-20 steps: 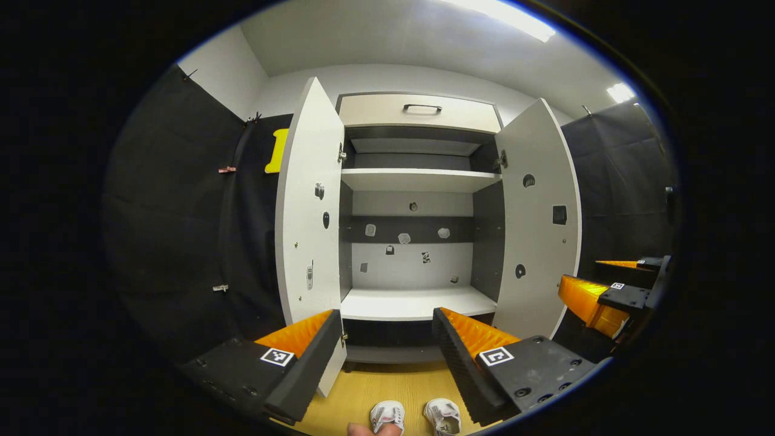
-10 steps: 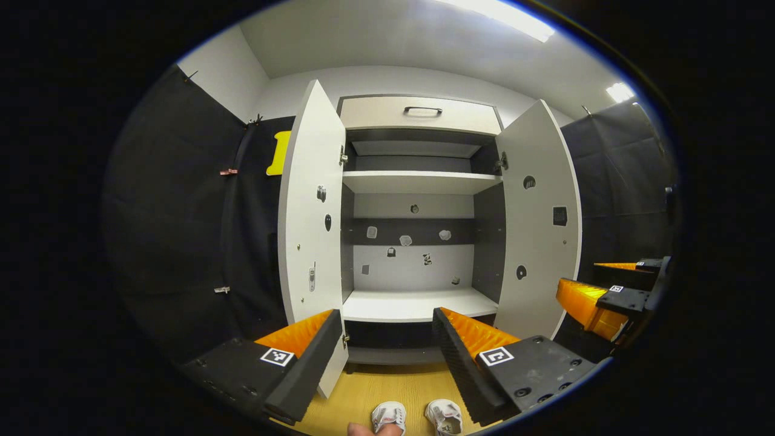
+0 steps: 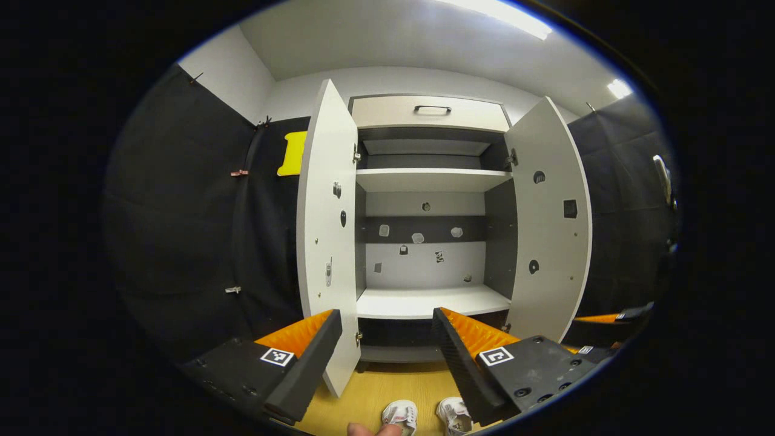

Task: Grab one shoe with the right hand and put it into the shoe cabinet, grab the other shoe with the left hand and put it into the shoe cabinet; then close the right door with the right hand and the left door with the left hand.

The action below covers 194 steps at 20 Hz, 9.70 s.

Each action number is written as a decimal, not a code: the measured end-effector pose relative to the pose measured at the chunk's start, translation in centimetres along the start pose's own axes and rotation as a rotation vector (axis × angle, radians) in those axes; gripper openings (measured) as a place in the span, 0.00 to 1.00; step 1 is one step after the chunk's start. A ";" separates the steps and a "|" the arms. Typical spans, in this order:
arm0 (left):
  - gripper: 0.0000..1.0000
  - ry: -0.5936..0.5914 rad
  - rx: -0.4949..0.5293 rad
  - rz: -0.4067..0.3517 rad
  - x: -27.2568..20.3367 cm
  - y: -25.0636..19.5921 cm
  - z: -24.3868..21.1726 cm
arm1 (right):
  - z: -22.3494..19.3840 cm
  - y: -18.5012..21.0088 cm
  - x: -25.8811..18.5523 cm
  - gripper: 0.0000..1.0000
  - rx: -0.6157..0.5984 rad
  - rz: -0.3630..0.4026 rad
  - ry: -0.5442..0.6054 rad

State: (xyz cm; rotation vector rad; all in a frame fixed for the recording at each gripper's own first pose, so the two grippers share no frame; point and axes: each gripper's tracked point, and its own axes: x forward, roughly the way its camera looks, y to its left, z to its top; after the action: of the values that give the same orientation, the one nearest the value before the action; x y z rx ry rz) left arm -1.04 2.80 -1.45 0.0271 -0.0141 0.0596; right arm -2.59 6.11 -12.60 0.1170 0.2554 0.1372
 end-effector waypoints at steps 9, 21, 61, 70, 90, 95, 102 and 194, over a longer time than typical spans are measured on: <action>0.95 0.053 0.019 0.055 -0.5 2.0 -4.0 | -17.2 1.1 1.3 0.99 0.074 0.041 0.336; 0.95 0.137 0.050 0.104 -1.3 3.6 -8.6 | -35.0 1.1 7.4 0.79 0.120 -0.025 0.560; 0.94 0.086 0.002 -0.002 2.0 4.1 -5.6 | 3.5 3.3 19.7 0.05 0.094 0.068 0.178; 0.94 0.114 -0.036 0.004 2.3 4.9 -6.9 | 7.2 -1.8 36.8 0.05 -0.080 -0.088 0.193; 0.95 0.153 -0.051 0.056 2.9 4.7 -8.0 | 2.0 -7.7 51.6 0.23 -0.169 -0.224 0.431; 0.95 0.140 -0.052 0.042 2.6 4.5 -7.7 | 3.9 -5.8 49.1 0.74 -0.077 -0.189 0.353; 0.95 0.125 -0.050 0.035 2.0 5.1 -7.1 | 9.6 -3.0 41.4 0.95 -0.049 -0.136 0.091; 0.07 0.471 0.113 0.095 50.4 -4.5 -11.3 | 6.8 -26.6 -3.8 0.98 0.037 -0.408 -0.111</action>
State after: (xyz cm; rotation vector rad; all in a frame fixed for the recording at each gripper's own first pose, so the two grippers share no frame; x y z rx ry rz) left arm 49.68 1.59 -12.13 0.1250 0.4592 0.1610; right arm -1.27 -21.27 -8.68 0.1072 0.1664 -0.2787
